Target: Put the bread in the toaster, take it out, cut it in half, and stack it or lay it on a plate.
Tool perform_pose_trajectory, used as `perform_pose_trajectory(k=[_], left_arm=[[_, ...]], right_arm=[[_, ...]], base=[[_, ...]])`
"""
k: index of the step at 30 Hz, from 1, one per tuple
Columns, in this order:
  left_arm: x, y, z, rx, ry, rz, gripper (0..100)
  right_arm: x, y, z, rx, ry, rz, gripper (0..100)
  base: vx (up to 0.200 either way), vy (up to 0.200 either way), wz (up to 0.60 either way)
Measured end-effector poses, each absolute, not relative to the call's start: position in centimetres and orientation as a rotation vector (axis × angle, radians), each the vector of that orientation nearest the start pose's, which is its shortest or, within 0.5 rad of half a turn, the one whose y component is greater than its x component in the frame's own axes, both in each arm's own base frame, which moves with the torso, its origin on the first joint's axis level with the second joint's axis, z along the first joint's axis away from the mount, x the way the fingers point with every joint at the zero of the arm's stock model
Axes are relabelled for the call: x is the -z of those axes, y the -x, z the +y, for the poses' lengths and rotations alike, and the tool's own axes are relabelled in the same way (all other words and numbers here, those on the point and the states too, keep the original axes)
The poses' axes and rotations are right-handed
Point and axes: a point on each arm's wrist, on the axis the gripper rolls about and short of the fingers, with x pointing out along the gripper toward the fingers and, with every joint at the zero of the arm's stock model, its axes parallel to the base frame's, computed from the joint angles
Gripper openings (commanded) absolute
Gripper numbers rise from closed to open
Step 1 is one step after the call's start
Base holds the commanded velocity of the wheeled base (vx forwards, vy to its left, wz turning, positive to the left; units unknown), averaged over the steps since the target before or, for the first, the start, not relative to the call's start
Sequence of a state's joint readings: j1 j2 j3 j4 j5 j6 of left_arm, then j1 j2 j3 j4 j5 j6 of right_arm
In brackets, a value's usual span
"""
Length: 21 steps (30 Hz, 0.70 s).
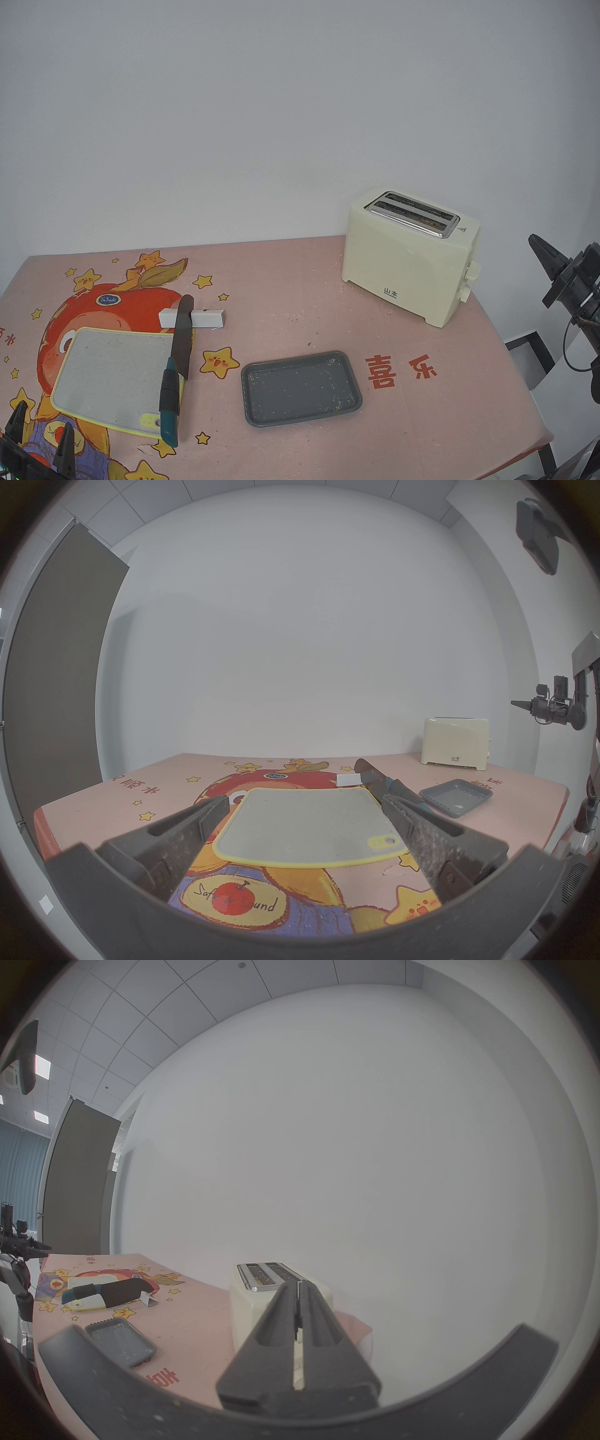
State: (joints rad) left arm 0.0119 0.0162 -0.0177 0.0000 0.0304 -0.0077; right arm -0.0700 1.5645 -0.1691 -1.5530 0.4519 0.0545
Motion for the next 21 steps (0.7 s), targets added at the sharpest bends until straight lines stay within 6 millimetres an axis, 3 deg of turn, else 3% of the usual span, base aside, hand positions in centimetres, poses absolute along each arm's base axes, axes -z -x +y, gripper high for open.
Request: perform_pose_trajectory(k=[21], left_arm=[[-8.07,2.29,0.04,-0.042,0.007,-0.002,100]], right_arm=[[-15.49,-19.88,-0.28,-0.393,-0.012,-0.134,0]], base=[[0.000,0.000,0.00]])
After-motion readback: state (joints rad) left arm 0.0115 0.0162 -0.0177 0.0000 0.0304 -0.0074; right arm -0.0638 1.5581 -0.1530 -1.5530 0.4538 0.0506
